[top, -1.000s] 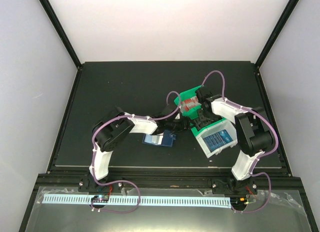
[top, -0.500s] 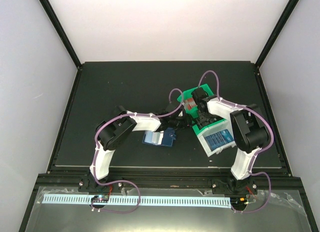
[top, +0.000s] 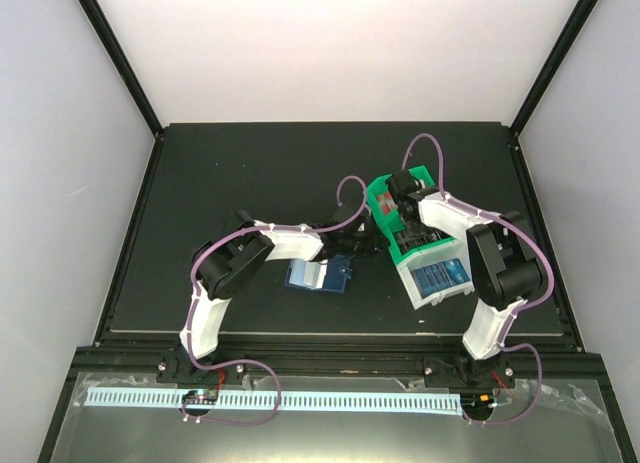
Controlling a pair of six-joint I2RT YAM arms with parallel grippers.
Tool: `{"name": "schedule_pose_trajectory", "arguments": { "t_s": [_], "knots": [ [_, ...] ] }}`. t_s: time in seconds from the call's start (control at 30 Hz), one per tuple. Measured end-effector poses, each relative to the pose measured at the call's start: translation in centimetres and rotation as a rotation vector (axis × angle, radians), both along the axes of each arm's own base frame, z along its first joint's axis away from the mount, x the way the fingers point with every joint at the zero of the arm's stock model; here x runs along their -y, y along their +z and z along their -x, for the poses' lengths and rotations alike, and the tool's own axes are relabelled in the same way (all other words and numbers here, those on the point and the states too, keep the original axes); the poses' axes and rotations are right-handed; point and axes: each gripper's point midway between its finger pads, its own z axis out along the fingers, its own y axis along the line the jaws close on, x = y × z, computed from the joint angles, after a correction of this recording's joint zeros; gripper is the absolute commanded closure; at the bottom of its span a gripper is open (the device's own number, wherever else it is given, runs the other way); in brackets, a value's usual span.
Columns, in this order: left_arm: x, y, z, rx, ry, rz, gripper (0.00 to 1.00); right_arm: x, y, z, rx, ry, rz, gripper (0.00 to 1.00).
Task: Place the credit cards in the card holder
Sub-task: Pick up the credit card from the storage box.
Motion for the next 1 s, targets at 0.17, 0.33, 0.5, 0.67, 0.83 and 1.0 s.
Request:
{"name": "schedule_pose_trajectory", "arguments": {
  "t_s": [0.17, 0.33, 0.5, 0.67, 0.83, 1.0],
  "knots": [
    [0.0, 0.0, 0.0, 0.005, -0.004, -0.002, 0.54, 0.9, 0.7, -0.2, 0.028, -0.032, 0.027, 0.92],
    [0.0, 0.0, 0.0, 0.009, -0.007, -0.003, 0.54, 1.5, 1.1, -0.2, 0.037, -0.052, 0.054, 0.9],
    [0.0, 0.0, 0.0, 0.009, -0.008, -0.004, 0.54, 1.6, 1.1, -0.3, 0.033, -0.057, 0.061, 0.87],
    [0.0, 0.0, 0.0, 0.01, -0.009, -0.004, 0.54, 1.5, 0.1, -0.3, 0.007, -0.056, 0.067, 0.86],
    [0.0, 0.0, 0.0, 0.01, -0.009, -0.004, 0.54, 1.6, -1.0, -0.1, -0.023, -0.054, 0.078, 0.84],
    [0.0, 0.0, 0.0, 0.013, -0.011, -0.005, 0.49, 1.5, -1.3, -0.1, -0.031, -0.053, 0.078, 0.99]
  ]
}}
